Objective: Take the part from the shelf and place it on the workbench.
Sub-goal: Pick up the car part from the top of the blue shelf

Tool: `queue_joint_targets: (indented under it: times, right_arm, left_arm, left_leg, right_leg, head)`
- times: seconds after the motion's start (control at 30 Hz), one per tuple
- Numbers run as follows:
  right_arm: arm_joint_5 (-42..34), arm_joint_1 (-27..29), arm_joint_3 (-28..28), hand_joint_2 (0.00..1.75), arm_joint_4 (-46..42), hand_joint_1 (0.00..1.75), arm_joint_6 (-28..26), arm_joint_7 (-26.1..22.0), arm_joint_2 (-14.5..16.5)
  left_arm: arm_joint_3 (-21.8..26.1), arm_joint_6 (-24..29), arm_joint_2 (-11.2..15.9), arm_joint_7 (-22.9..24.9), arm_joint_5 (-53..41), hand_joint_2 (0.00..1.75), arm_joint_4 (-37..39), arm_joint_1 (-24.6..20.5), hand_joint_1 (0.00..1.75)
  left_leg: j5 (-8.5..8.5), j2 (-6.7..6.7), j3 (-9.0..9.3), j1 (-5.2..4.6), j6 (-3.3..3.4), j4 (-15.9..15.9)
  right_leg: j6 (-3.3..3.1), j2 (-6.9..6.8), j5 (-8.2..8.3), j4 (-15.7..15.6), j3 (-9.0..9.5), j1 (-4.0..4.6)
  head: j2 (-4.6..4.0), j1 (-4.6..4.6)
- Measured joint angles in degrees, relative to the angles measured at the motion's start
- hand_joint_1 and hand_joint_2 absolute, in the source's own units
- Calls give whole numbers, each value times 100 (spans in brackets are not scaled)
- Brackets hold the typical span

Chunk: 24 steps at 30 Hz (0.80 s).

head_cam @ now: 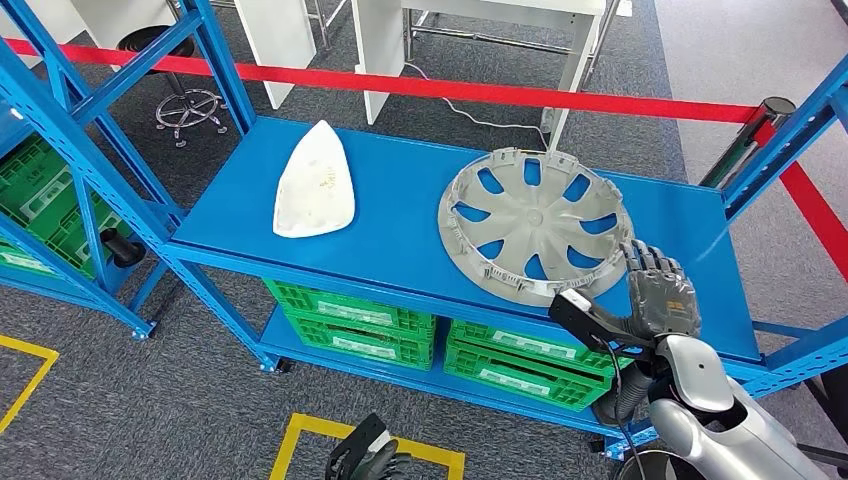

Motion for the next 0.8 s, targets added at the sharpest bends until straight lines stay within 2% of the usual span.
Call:
queue_joint_targets:
  times: [0.47, 0.8]
  right_arm:
    - [262, 18, -146, 0, 0, 0, -87, 76, -44]
    - [536, -313, -152, 0, -1, 0, 66, 129, -46]
  left_arm:
    - [-3, 3, 0, 1, -24, 0, 2, 19, 0]
    - [-11, -13, 0, 52, -92, 0, 2, -3, 0]
  left_leg:
    - [0, 0, 0, 0, 0, 0]
    - [0, 0, 1, 0, 0, 0]
  right_leg:
    - [0, 0, 0, 0, 2, 0]
    - [0, 0, 0, 0, 3, 0]
  head:
    - [0, 0]
    - [0, 0]
